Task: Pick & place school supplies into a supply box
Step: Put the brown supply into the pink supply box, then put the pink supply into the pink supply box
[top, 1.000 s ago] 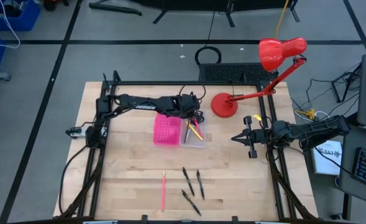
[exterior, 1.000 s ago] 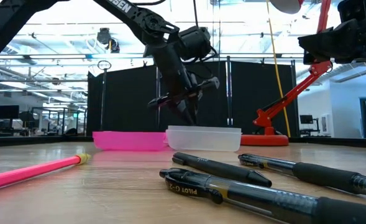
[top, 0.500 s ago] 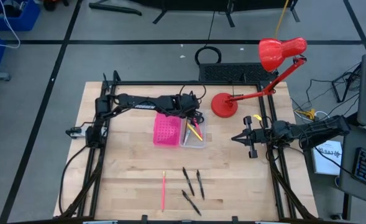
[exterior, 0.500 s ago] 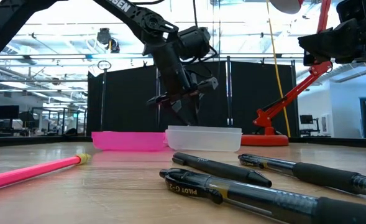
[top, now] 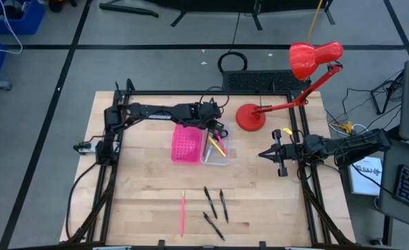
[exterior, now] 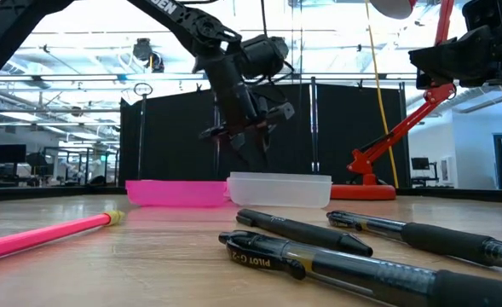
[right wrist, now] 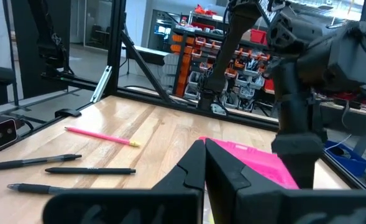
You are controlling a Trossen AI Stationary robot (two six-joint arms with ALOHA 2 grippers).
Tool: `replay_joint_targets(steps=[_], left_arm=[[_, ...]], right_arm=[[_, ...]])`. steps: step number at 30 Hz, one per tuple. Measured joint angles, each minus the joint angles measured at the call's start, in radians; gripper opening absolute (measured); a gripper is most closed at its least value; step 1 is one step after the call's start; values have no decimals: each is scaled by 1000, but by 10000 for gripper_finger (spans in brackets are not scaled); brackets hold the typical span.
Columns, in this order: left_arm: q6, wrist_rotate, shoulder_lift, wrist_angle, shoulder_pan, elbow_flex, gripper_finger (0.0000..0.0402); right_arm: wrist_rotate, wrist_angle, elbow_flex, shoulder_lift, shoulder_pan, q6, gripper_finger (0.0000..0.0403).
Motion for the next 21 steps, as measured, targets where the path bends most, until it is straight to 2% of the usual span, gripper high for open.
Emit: replay_joint_targets(steps=[6,12,17,21], left_arm=[[13,-2,-67,-75,1,0,170],[61,40,-212,-210,-49,0,167],[-69,-28,-334,-370,-234,0,128],[-298,-70,-361,-493,-421,0,68]], right_arm=[[0,0,0,0,0,-4,0],[0,0,0,0,0,-11,0],[0,-4,0,0,0,-15,0],[0,-6,0,0,0,-15,0]])
